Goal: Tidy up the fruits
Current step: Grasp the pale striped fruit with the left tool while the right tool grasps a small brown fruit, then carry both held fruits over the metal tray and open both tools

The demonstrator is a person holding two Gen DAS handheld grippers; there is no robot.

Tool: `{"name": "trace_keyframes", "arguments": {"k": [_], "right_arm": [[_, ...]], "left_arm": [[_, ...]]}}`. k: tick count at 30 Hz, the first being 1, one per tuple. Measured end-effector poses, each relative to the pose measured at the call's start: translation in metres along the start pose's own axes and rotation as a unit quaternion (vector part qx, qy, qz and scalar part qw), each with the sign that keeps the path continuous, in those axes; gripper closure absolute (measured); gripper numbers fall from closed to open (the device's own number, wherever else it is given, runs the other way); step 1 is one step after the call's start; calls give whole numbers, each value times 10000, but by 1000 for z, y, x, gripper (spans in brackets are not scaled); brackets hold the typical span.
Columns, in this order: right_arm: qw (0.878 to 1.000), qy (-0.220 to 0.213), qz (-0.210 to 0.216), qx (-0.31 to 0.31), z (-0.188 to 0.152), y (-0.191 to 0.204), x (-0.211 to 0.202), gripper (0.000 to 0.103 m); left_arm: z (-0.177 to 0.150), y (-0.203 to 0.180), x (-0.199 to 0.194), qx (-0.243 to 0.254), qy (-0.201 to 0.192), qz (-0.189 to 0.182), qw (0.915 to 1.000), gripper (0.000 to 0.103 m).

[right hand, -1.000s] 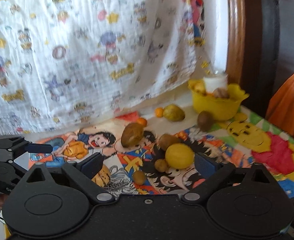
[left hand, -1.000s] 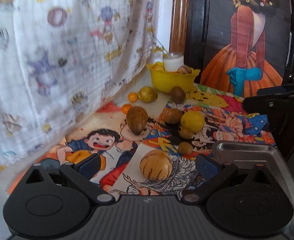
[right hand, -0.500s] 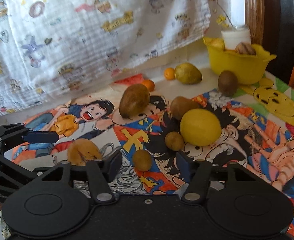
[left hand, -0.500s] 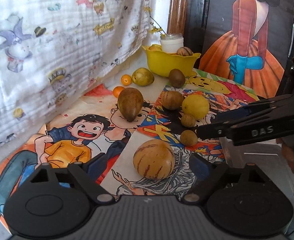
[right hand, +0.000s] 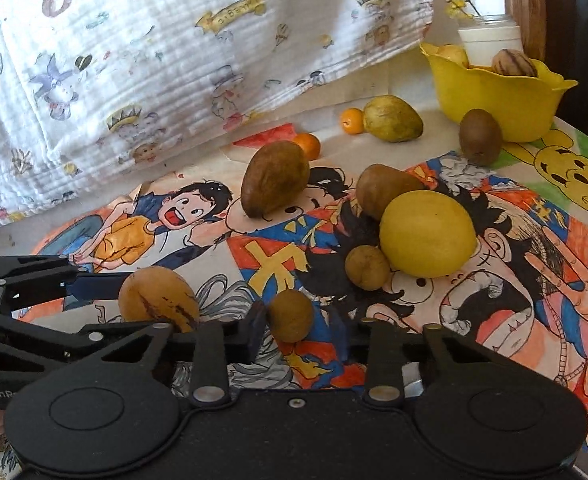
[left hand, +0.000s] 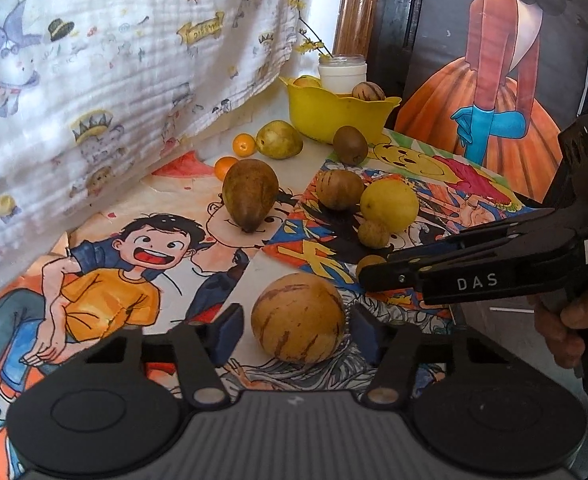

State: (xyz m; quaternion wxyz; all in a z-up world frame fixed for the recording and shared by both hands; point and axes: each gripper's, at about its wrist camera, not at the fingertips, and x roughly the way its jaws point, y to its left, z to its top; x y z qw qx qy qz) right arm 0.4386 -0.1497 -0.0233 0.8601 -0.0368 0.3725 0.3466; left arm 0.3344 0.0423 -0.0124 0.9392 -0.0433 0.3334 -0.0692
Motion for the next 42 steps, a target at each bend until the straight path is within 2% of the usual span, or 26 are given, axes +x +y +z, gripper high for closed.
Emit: {"name": "trace_keyframes", "arguments": {"k": [8,13,17,21,26,35,42], "right_arm": [[9998,-99,90,136,-3,-5,-6,75],[9987,-404,53,299,-13,-13,-36,75],[9965,-675,-237,434,-31,-25,-74,75],[9917,-846,-709,653,-52,-40,-110,75],[9841,-987,-1265,764,-78,-56,-138,75],[9748,-874,-1959,618,-109,-64,-149,75],[9736,-767,-2051,637,-117,-69,-141,75]], "left_arm": [[1,-2,1,-54,40,39,10000,48],[5,-11,-4,-101,14,28,9999,48],[12,-28,-10,-68,-57,-55,9999,48],[19,-54,-12,41,-85,-214,9997,48],[26,-84,-4,187,-7,-517,9985,48],[30,-127,25,597,321,-979,9929,48],[29,-141,43,727,443,-1062,9907,48]]}}
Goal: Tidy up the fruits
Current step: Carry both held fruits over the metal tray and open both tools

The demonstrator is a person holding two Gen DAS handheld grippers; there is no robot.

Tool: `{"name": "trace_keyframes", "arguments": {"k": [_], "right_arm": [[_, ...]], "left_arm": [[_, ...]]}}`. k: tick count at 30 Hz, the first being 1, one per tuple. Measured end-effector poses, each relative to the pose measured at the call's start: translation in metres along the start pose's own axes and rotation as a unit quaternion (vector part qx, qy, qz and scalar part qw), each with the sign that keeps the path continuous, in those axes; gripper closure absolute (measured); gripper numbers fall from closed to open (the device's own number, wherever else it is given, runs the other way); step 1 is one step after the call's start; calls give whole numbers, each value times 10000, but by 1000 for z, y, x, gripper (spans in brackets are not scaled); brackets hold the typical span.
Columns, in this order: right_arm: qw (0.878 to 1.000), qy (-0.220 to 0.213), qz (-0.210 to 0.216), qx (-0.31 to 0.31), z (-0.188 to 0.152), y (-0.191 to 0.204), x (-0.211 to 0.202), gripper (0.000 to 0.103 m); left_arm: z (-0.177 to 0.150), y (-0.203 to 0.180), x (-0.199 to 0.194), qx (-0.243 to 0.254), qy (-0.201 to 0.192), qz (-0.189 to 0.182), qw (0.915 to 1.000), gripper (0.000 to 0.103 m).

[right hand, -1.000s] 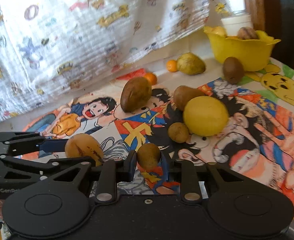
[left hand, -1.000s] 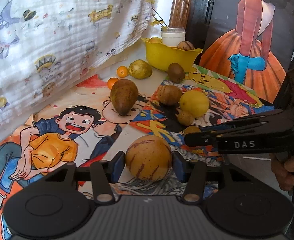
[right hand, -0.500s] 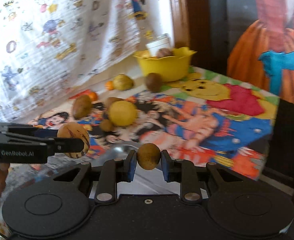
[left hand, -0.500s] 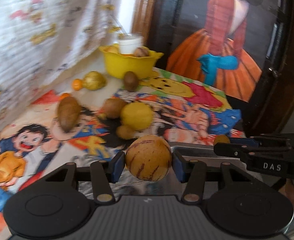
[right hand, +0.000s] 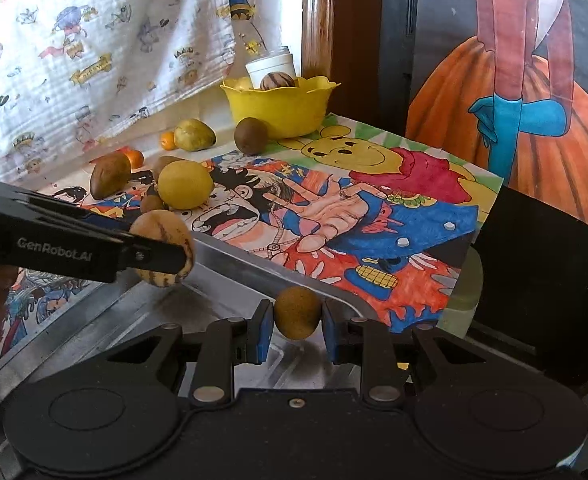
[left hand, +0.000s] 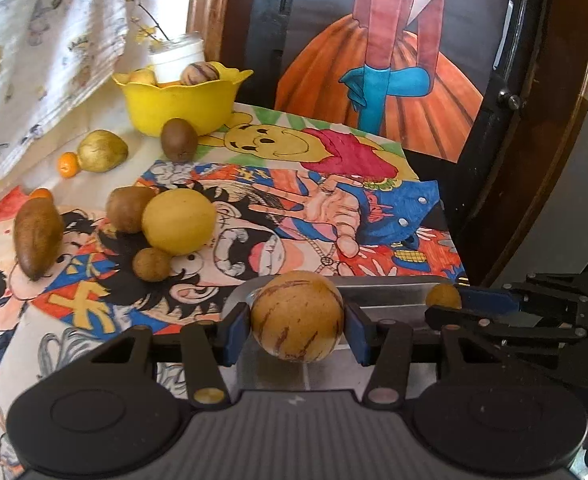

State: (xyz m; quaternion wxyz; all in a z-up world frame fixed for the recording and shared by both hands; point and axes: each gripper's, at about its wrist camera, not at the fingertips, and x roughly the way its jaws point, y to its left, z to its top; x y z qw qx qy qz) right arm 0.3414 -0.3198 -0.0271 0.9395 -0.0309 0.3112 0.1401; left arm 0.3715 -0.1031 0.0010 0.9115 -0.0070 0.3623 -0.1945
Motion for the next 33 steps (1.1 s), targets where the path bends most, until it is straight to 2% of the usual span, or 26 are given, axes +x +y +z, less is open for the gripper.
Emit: {"name": "trace_keyframes", "arguments": {"k": [19,26,33], "right_arm": [[10000,58,37,-14,-3,1,18,75],[10000,40,51,13,-3,1,16,67],[10000,-37,26,39,-5,3,4,56]], "left_arm": [[0,-4,24,59,83,-12,9999,47],[1,0,23,-125,158,-23,9998,45],[4,2,10,-204,24,40,9998,35]]}}
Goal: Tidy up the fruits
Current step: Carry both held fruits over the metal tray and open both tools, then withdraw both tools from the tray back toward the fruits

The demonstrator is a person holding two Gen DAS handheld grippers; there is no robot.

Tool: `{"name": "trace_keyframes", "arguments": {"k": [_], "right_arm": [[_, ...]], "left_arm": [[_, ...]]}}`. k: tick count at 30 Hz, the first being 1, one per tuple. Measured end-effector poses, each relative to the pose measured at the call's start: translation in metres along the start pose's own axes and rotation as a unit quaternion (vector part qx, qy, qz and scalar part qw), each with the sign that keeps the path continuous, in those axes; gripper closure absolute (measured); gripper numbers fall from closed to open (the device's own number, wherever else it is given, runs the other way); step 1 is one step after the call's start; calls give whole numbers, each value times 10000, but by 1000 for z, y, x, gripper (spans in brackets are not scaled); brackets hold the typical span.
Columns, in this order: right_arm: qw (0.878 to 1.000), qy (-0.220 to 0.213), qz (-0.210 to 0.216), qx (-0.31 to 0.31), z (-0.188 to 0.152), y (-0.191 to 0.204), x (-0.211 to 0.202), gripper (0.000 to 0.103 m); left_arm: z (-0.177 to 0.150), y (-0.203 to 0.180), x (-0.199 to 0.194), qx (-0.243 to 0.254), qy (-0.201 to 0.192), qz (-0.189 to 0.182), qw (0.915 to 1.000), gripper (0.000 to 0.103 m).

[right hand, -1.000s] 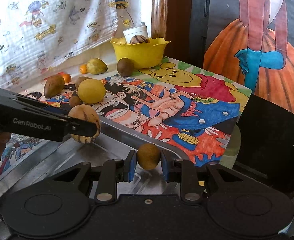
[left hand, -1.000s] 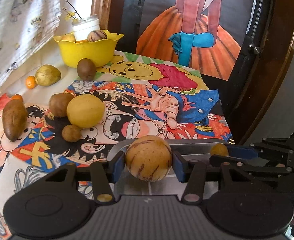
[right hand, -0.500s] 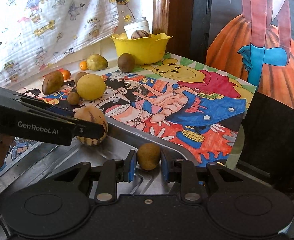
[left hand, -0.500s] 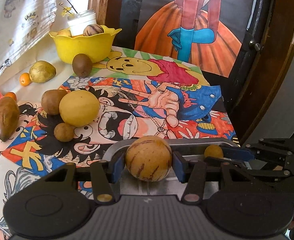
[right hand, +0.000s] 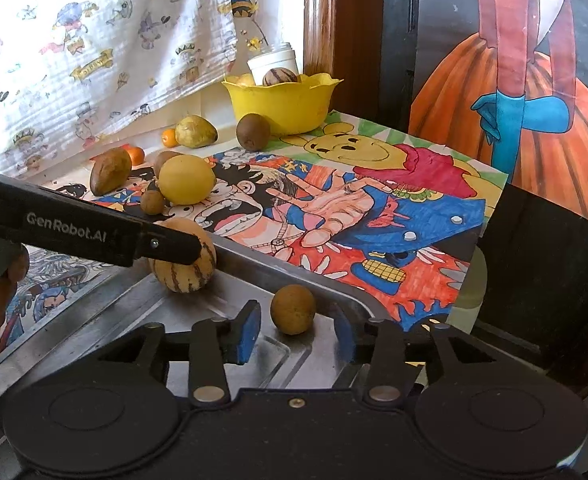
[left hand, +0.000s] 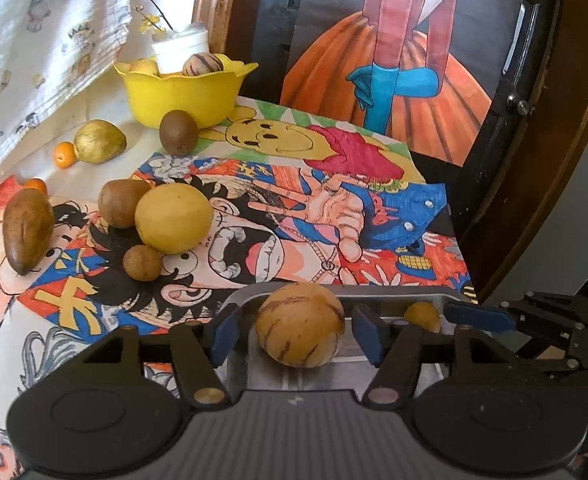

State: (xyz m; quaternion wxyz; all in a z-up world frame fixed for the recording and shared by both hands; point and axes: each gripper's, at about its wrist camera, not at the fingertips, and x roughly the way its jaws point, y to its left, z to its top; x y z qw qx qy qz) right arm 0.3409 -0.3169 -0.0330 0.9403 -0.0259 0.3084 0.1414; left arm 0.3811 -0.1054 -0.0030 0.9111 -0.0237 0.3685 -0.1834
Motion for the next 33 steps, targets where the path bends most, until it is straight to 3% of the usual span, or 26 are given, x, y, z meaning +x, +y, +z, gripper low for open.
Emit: {"name": "trace_keyframes", "arguments": {"k": [10,18,33], "right_arm": [[9996,-223,-7,192,-4,7,-38,26],[9993,-285,-2,256,-16,26,-82,5],[9997,-162,87,161,-53,77,-151,1]], "left_arm": [[-8,1,-40,-254,-302,207,9990,7],[-32,4,-89,-395,-500,367,9973,1],[-97,6,-169,-335,-551,666,9957,0]]}}
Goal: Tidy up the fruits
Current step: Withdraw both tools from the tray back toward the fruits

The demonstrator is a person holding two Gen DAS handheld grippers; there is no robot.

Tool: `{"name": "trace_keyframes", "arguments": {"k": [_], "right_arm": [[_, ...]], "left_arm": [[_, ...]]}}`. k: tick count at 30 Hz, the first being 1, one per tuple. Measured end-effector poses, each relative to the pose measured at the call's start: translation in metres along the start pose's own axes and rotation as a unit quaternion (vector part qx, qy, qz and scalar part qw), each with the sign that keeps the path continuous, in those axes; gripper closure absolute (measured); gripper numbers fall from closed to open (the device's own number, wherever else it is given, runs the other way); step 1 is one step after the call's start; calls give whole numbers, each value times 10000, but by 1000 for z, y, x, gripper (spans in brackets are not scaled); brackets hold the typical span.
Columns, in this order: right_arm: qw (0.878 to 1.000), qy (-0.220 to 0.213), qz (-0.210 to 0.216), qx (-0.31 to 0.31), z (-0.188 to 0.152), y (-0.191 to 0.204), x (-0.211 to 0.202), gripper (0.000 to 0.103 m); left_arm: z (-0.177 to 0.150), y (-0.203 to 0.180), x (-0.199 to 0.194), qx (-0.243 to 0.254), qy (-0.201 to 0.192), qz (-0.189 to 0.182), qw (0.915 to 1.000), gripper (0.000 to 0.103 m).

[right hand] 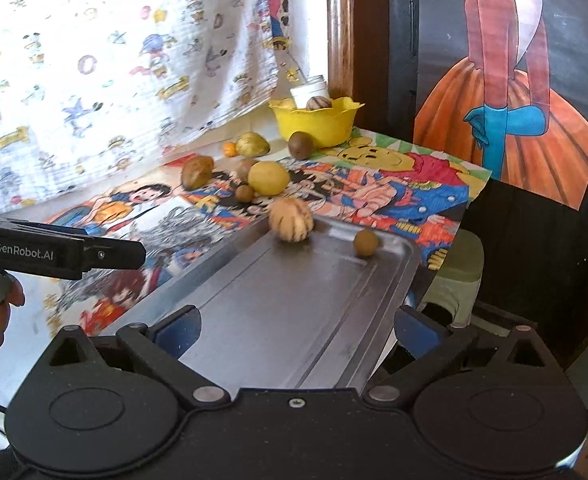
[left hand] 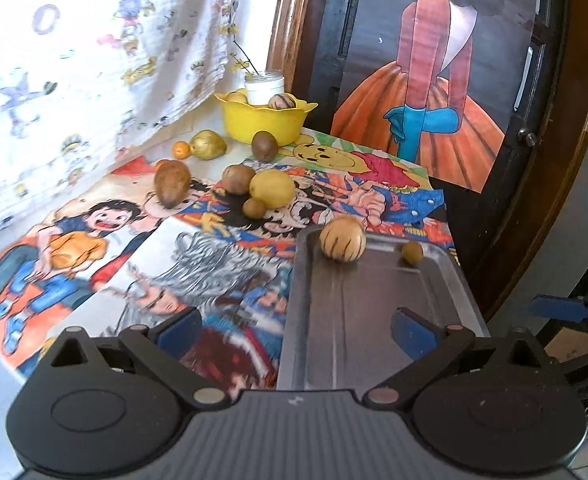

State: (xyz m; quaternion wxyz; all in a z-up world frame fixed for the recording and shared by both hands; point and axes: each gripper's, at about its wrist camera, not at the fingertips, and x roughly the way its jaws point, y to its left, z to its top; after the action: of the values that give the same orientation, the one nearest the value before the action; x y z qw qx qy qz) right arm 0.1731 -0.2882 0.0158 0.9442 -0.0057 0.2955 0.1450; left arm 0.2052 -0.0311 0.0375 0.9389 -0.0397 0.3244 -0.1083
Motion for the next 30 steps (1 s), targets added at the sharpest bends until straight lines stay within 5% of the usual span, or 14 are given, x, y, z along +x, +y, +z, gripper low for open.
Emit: {"name": "trace_keyframes", "arguments": {"k": [16,30], "right_arm": [[9970,741,213,-35,-34,26,-13,1],[9933,1028,503,-167,-31,42,0,1]], "left_arm": [[-46,11,-34,267,378,303,9985,0],[-55,25,-34,364,604,456,9965,0]]}}
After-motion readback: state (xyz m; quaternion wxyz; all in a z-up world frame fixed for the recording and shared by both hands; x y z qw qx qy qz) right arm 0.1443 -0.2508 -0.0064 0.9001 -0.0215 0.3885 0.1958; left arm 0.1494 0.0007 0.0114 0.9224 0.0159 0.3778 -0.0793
